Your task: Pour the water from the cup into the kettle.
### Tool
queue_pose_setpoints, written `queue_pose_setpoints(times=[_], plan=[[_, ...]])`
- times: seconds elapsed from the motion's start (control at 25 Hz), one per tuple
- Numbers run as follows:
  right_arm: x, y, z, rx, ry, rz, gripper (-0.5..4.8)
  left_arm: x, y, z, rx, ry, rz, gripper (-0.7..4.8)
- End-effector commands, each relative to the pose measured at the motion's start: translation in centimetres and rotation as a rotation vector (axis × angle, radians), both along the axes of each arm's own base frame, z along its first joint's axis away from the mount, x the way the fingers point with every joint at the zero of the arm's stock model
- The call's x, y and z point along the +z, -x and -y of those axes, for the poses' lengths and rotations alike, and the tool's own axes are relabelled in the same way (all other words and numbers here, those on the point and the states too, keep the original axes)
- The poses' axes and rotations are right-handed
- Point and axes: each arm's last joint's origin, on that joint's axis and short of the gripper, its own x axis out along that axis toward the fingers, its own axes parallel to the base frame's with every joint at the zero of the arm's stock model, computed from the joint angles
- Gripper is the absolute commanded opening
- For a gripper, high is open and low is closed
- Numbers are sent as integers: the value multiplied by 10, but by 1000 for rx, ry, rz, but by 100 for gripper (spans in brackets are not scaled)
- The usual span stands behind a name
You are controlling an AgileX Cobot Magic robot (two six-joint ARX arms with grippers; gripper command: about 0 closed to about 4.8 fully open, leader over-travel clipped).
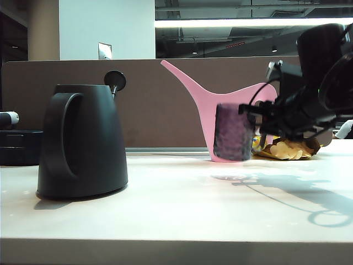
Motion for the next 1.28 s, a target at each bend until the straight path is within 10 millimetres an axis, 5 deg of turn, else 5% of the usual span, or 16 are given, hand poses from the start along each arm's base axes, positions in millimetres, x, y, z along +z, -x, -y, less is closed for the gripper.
queue_pose_setpoints(times=[0.04, 0.72, 0.84, 1.28], plan=[[-4, -2, -1, -9, -20, 2, -5, 1, 0, 0, -4, 2, 13, -5], [-24, -1, 0, -56, -8, -144, -4, 1, 0, 0, -4, 2, 13, -5], [-22, -1, 0, -53, -10, -139, 116, 1, 0, 0, -4, 2, 13, -5], [-5, 7, 3, -48, 14, -174, 121, 1, 0, 0, -4, 2, 13, -5]])
